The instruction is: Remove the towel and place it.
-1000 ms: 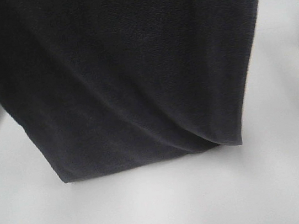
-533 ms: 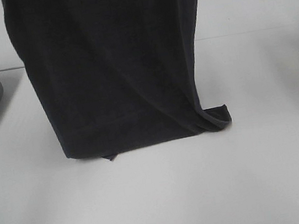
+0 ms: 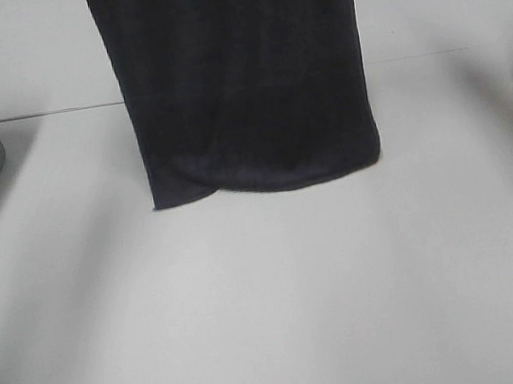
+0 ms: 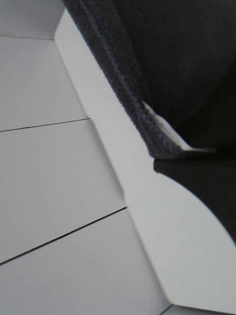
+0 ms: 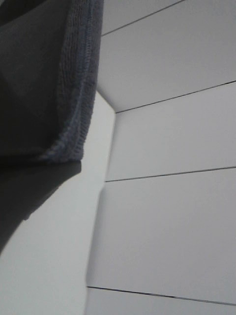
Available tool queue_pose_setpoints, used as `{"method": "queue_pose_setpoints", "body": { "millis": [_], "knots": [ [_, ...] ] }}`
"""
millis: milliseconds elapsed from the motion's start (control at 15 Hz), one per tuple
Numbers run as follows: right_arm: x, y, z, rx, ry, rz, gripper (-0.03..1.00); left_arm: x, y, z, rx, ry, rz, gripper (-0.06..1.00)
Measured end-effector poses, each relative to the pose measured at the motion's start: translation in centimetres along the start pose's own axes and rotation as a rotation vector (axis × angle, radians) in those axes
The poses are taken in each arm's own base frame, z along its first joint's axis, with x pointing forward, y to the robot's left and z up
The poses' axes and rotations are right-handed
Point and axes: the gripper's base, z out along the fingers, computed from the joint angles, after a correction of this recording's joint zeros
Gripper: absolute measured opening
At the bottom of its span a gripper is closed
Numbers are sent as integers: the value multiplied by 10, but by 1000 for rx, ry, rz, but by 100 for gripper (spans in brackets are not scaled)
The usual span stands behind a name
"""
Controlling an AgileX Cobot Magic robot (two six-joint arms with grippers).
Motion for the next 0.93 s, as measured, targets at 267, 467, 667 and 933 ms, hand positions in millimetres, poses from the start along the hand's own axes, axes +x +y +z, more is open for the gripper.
{"method": "queue_pose_setpoints", "body": {
  "millis": [267, 467, 667, 933],
  "knots": [
    [-19, -1, -3, 0, -197, -51, 1, -26, 4, -1, -64, -312, 139, 0],
    [-7, -4, 7, -1, -149, -42, 1, -12, 0, 10, -38, -240, 223, 0],
    [13, -8, 20, -8, -49, -38, 1, 22, -9, 32, 55, -53, 272, 0],
    [30, -6, 20, -39, 133, -54, 1, 41, -15, 32, 161, 137, 286, 0]
  ]
}}
